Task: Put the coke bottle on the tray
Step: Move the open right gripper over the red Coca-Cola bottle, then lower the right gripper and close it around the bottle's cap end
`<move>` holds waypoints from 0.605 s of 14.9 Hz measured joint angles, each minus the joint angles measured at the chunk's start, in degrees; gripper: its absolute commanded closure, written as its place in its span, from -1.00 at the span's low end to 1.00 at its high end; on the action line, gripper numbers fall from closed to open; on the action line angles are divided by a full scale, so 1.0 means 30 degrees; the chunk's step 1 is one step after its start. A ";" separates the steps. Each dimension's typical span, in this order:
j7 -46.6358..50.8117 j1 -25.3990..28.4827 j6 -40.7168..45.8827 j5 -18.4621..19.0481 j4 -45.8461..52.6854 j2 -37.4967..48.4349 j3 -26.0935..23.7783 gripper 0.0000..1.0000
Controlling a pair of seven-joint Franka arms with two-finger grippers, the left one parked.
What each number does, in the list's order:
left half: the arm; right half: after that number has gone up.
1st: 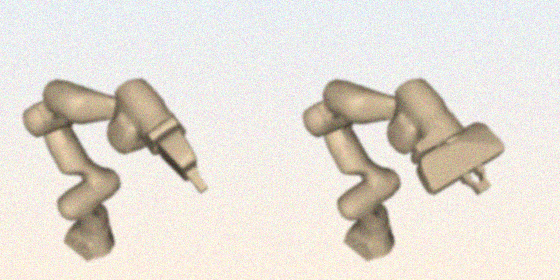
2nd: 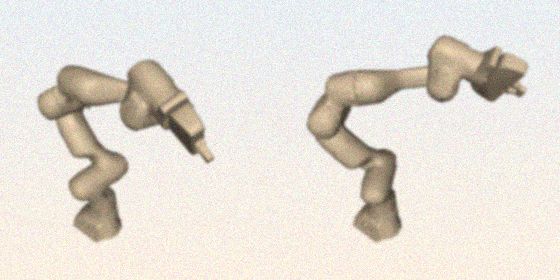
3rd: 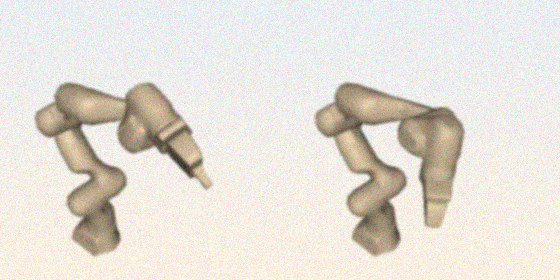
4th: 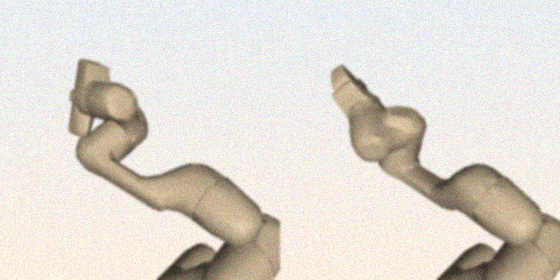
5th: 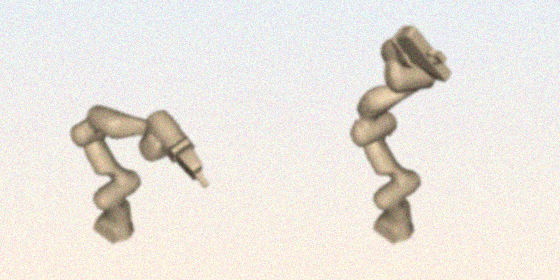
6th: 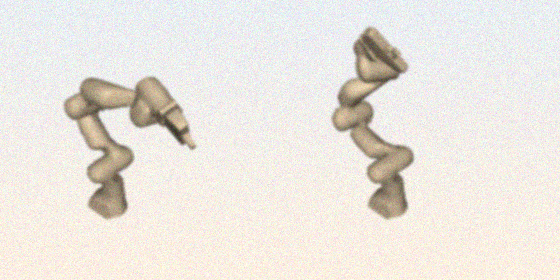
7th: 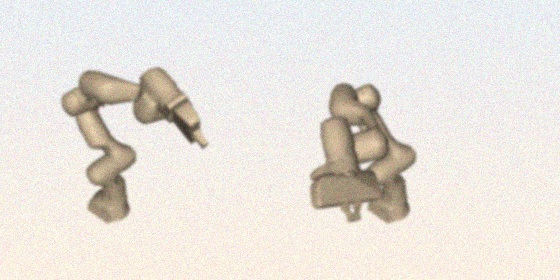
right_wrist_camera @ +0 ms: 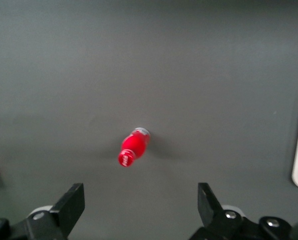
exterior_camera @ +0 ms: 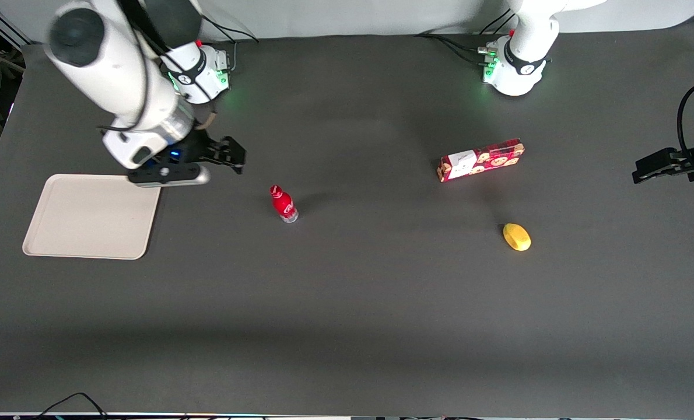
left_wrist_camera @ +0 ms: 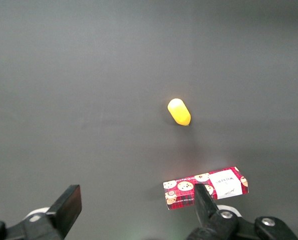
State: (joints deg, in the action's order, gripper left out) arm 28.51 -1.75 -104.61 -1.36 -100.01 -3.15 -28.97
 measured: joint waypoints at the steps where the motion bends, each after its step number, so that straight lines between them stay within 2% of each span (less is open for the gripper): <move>1: 0.1251 0.0109 -0.0475 0.0676 -0.0036 -0.0528 -0.0605 -1.00; 4: 0.3302 0.1042 -0.1222 0.2026 -0.0143 -0.2108 -0.1215 -1.00; 7: 0.3497 0.1594 -0.1906 0.2566 -0.0642 -0.3225 -0.1220 -1.00; 9: 0.3769 0.1685 -0.3629 0.2910 -0.1873 -0.3622 -0.1257 -1.00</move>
State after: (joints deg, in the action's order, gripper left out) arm 39.82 3.31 -115.50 7.38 -105.63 -14.02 -32.75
